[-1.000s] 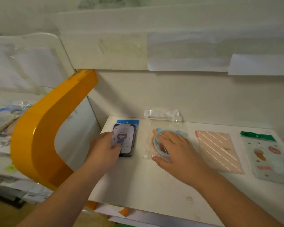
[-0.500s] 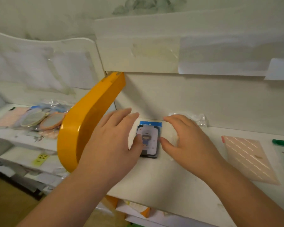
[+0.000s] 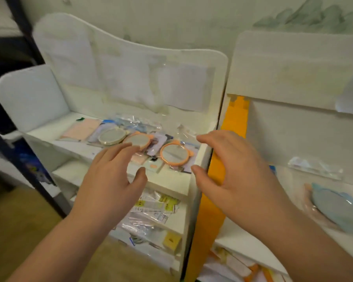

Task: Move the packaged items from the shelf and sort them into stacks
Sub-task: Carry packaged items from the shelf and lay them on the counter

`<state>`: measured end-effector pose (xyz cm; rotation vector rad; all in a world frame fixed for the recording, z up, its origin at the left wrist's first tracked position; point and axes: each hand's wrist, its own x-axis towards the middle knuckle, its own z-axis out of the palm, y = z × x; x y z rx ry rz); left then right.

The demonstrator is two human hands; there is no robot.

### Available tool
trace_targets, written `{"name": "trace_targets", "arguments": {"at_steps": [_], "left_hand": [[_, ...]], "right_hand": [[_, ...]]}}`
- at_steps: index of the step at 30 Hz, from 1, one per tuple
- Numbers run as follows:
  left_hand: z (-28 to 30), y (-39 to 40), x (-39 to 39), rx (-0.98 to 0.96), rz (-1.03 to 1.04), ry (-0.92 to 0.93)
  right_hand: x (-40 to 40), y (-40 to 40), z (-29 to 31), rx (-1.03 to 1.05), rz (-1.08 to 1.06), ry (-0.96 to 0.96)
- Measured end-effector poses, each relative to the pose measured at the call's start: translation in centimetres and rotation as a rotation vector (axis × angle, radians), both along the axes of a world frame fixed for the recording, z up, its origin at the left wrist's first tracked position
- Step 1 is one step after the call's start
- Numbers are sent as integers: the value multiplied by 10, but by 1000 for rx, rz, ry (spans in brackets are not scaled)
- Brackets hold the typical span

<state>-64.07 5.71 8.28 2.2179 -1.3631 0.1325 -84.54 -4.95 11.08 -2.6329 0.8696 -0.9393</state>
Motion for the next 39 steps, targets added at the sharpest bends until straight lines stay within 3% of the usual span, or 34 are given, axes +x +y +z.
{"name": "trace_targets", "arguments": {"at_steps": [8, 17, 31, 35, 39], "left_hand": [[-32, 47, 114, 74, 38, 40], [-63, 54, 198, 124, 105, 152], [-69, -25, 341, 211, 207, 135], [-84, -47, 381, 294, 209, 212], [-97, -88, 427, 149, 210, 289]], "right_hand": [[129, 33, -40, 45, 22, 161], [219, 26, -75, 124, 34, 220], [384, -58, -91, 198, 92, 163], [409, -70, -90, 222, 89, 195], [433, -81, -93, 226, 44, 222]]}}
